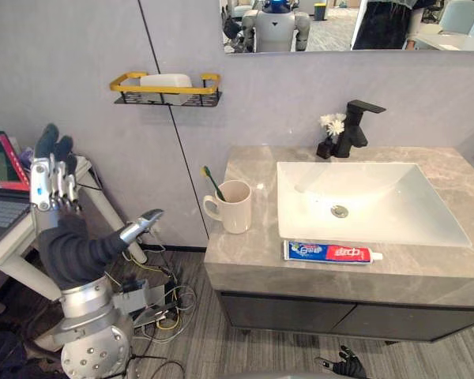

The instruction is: Organize washtable

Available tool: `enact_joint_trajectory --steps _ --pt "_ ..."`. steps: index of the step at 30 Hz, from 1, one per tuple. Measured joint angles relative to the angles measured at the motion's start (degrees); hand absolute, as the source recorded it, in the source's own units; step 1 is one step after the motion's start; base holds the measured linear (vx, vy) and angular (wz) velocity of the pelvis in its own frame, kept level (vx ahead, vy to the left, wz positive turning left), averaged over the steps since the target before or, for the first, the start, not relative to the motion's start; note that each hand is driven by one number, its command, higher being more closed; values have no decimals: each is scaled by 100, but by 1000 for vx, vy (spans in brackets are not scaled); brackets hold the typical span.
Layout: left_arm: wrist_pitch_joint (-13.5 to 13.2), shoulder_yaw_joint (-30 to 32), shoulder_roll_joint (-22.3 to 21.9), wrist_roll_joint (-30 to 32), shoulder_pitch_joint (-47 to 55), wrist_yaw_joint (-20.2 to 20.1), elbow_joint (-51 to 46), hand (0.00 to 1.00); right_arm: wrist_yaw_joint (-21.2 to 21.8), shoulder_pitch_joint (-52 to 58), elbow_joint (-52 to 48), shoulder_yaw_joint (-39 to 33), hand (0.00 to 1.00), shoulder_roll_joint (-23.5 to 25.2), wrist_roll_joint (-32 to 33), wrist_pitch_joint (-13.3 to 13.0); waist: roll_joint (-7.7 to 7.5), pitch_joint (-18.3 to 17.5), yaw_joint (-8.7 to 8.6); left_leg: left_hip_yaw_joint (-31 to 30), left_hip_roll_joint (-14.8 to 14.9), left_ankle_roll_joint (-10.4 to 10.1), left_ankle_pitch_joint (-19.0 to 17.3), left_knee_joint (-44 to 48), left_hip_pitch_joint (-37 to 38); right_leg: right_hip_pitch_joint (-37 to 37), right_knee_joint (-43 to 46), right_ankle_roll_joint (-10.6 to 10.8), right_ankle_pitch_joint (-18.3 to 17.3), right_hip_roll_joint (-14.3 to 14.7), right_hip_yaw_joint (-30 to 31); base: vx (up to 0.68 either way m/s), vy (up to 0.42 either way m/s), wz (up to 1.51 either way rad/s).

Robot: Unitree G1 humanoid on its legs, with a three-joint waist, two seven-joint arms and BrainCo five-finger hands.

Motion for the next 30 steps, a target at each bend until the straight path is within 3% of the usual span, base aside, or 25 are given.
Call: enact_joint_trajectory --steps 6,11,14,16,18,22,26,30 --pt "76 -700 231 -384 -442 -290 50 0 66 -271 463 1 0 -152 -82 85 117 -23 11 -106 -74 12 260 -350 76 3 -56 4 7 -8 -47 9 -13 10" --pt "344 -2009 882 -501 -1518 -861 1141 0 130 -544 793 143 0 -329 -415 203 286 -11 -53 -230 -110 24 279 -346 94 88 -101 -12 -3 -11 -54 -14 -5 6" --pt "442 -2615 1255 -487 -2203 -967 1851 0 149 -690 962 308 0 -447 -521 277 410 -23 -63 -239 -138 41 296 -354 68 95 -139 -4 2 -19 -34 -22 1 6" --pt "508 -3394 1858 -12 -2958 -1354 2614 0 273 -836 1048 497 0 -562 -707 298 486 -12 -158 -261 -150 44 354 -429 63 74 -149 3 7 -19 -28 -18 -5 5" --pt "523 -3777 2113 235 -3302 -1650 3082 0 359 -935 1073 616 0 -587 -906 300 520 -12 -274 -289 -154 42 376 -465 26 10 -148 1 9 -18 -16 0 0 0" --pt "587 -3905 2110 775 -3747 -1827 4219 0 479 -1163 1092 919 0 -718 -1199 290 572 74 -471 -380 -174 19 429 -550 -67 -88 -237 -1 82 15 -38 17 -7 3" --pt "713 -3939 2070 976 -3781 -1844 4775 0 495 -1210 996 965 0 -912 -1209 272 665 311 -522 -434 -200 22 430 -620 -107 -156 -290 12 110 18 -38 27 -5 0" --pt "820 -3939 2080 1018 -3850 -1848 5203 0 508 -1217 991 973 0 -1011 -1192 237 639 372 -645 -560 -242 44 445 -695 -171 -213 -337 32 122 6 -57 60 2 4"
